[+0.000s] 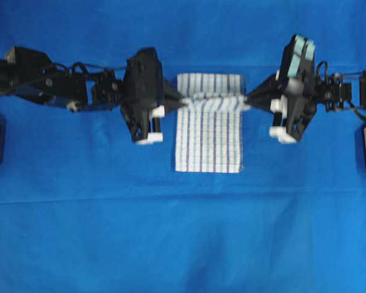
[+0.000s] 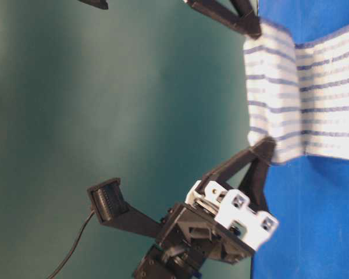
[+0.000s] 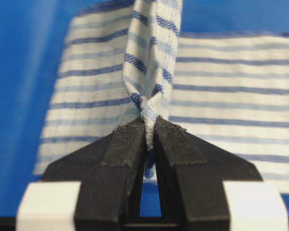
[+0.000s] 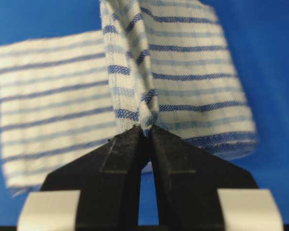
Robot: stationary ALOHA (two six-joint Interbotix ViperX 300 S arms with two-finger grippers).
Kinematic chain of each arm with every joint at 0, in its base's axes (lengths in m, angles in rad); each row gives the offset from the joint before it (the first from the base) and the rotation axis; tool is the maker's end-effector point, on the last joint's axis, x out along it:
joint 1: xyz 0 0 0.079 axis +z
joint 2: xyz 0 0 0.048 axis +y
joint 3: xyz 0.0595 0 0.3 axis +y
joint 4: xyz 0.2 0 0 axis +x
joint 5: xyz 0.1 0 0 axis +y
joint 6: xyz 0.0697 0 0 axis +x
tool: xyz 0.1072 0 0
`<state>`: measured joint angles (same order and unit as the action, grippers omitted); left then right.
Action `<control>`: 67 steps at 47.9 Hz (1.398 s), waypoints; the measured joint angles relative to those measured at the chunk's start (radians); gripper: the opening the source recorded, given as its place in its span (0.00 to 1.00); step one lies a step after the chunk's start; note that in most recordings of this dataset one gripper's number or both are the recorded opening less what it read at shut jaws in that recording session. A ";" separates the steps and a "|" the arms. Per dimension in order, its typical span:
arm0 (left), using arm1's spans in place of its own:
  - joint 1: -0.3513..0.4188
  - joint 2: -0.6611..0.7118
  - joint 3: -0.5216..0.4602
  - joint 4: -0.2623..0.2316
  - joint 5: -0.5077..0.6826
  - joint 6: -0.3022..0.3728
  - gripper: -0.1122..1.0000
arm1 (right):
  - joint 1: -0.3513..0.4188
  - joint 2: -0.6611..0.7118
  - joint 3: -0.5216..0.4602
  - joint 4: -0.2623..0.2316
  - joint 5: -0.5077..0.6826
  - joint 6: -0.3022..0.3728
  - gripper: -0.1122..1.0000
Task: Fold the blue towel.
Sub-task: 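Lift the top end and fold it down onto the bottom half, then release the folded towel and pull both grippers back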
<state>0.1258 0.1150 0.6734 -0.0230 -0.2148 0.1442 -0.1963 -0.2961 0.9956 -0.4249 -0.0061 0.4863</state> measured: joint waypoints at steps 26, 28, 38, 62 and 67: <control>-0.118 0.041 0.014 0.000 0.000 -0.020 0.12 | 0.147 0.107 -0.014 0.087 0.018 0.003 0.17; -0.120 0.052 0.014 -0.002 -0.002 -0.021 0.12 | 0.150 0.114 -0.015 0.087 0.018 0.003 0.17; -0.124 0.092 0.005 -0.002 -0.005 -0.049 0.12 | 0.155 0.140 -0.018 0.103 0.017 0.003 0.17; -0.127 0.086 0.005 -0.002 0.006 -0.051 0.57 | 0.158 0.143 -0.026 0.140 0.002 0.005 0.18; -0.127 0.048 0.006 -0.002 0.035 -0.040 0.63 | 0.164 0.141 -0.046 0.160 0.011 0.005 0.39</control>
<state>-0.0015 0.1626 0.6796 -0.0245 -0.1795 0.1043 -0.0322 -0.1549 0.9495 -0.2654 0.0046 0.4909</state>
